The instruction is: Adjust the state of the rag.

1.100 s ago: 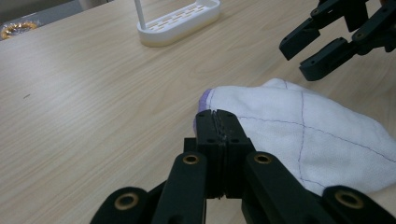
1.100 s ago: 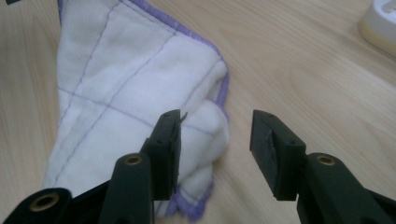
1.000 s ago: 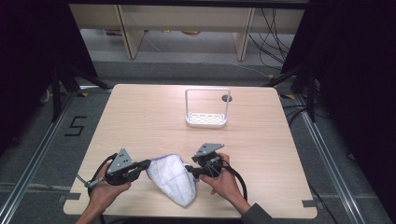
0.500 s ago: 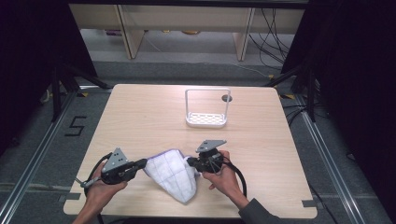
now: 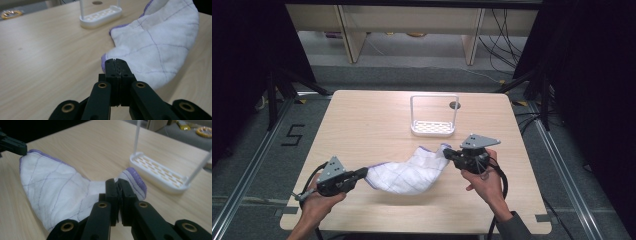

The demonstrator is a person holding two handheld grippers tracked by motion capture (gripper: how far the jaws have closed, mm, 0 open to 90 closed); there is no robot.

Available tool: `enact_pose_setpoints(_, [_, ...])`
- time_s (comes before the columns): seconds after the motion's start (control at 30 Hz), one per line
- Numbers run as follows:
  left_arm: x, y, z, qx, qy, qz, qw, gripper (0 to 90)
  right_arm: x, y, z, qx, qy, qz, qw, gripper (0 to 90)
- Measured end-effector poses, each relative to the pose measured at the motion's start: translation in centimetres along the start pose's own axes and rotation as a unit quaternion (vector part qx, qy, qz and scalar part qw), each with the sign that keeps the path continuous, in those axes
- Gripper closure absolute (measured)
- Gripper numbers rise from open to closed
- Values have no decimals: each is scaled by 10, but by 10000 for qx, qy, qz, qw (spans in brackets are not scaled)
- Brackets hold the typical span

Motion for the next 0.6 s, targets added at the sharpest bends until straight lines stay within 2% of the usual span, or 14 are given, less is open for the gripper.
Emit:
enact_pose_setpoints(0.03, [6,-6,-7,-153,-197,16,9997,884,3,-7,1,-70,-48,-59,9999,875])
enact_pose_setpoints(0.07, [9,-9,-10,-234,-231,22,9995,885,8,-22,0,-217,-51,-70,9997,875])
enact_pose_setpoints(0.13, [15,-16,-16,-407,-337,-15,9986,884,12,-40,-1,-408,-138,-182,9989,875])
enact_pose_setpoints(0.17, [18,-20,-20,-424,-397,5,9983,884,11,-48,-2,-507,-66,-320,9982,875])
enact_pose_setpoints(0.23, [21,-25,-24,-571,-421,-52,9975,884,11,-66,-5,-718,-29,-362,9968,874])
enact_pose_setpoints(0.27, [23,-26,-27,-565,-433,34,9975,884,9,-77,-7,-912,29,-398,9950,873])
enact_pose_setpoints(0.33, [21,-27,-29,-621,-417,-7,9972,884,7,-89,-10,-934,30,-372,9949,871])
enact_pose_setpoints(0.37, [21,-27,-29,-615,-406,68,9973,883,5,-93,-9,-1087,75,-417,9932,868])
enact_pose_setpoints(0.43, [19,-27,-29,-644,-387,51,9972,883,5,-96,-8,-1128,106,-357,9929,846])
enact_pose_setpoints(0.47, [18,-27,-29,-644,-377,-7,9972,883,4,-95,-7,-1098,110,-447,9929,822])
enact_pose_setpoints(0.53, [18,-28,-29,-616,-369,66,9974,882,6,-88,-2,-1030,-36,-525,9933,709])
enact_pose_setpoints(0.6, [16,-27,-29,-668,-362,29,9971,882,9,-78,3,-865,-151,-502,9949,650])
Point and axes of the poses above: each handheld gripper's, and its own axes: z roughly backward along the jaws, y roughly out of its top, x roughly to its right, the point moved 1 cm from there along -z, roughly forward along the jaws, and after that the axes turned 12 degrees about -x, right-handed, at the moved point
